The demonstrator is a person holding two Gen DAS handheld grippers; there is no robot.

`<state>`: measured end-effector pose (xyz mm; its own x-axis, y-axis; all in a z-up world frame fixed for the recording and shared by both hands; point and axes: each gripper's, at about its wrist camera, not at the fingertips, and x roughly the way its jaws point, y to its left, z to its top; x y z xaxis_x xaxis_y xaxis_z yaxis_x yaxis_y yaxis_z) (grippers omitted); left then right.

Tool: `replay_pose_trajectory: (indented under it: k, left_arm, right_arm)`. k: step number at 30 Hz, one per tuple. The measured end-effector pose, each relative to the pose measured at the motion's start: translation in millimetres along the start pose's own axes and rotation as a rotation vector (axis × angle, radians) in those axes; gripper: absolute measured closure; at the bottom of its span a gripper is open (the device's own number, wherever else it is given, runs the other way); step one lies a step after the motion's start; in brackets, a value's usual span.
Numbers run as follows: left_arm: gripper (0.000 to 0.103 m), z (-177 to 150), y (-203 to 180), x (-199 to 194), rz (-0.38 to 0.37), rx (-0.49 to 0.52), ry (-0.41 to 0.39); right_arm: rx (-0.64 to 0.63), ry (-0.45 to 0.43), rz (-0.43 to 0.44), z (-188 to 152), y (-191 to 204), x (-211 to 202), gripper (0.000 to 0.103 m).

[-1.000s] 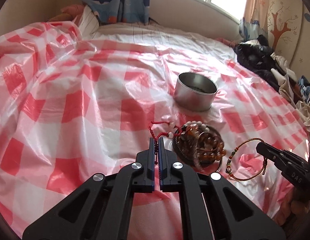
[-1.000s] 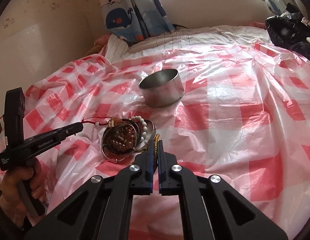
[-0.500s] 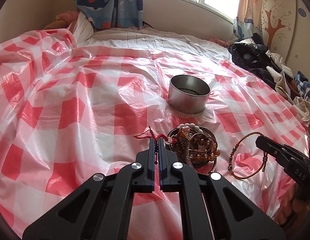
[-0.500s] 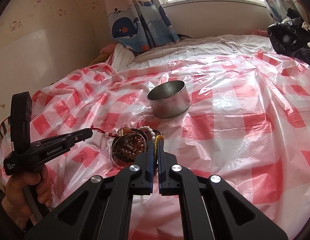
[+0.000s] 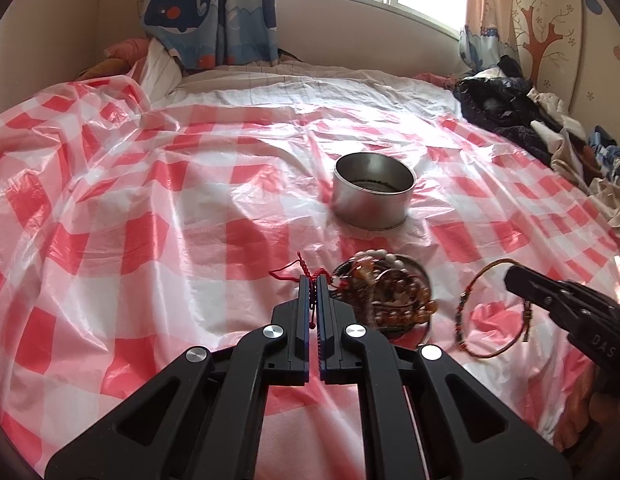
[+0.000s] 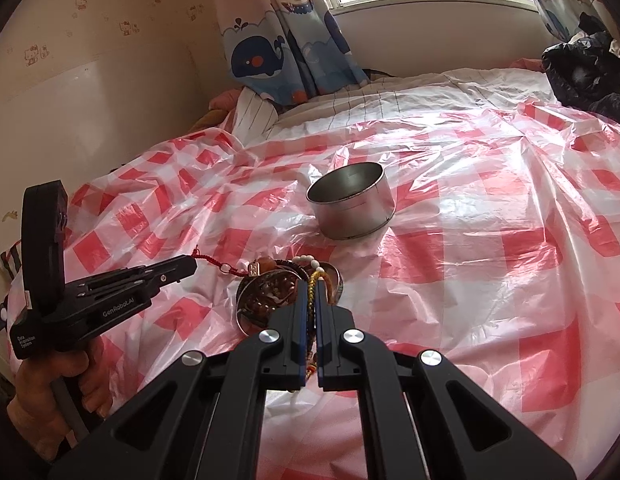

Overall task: Organize jewelry
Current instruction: 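Lift the red cord necklace with the left tool and drop it into the silver tin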

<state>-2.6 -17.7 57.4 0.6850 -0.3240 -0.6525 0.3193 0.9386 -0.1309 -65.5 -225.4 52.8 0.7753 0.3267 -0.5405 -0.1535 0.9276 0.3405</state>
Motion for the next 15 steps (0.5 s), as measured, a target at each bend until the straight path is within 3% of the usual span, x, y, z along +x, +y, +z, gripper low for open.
replay_pose_trajectory:
  k: [4, 8, 15]
  left_arm:
    - [0.1, 21.9, -8.3, -5.4, -0.056, 0.016, -0.018]
    - [0.1, 63.8, -16.6, -2.8, -0.119, 0.028, -0.053]
    - [0.1, 126.1, -47.6, 29.3, -0.271, 0.037, -0.073]
  right_arm:
    - [0.003, -0.016, 0.046, 22.5, 1.4, 6.1, 0.099]
    - [-0.029, -0.045, 0.067, 54.4, 2.7, 13.0, 0.099]
    - [-0.07, -0.072, 0.064, 96.4, -7.9, 28.9, 0.099]
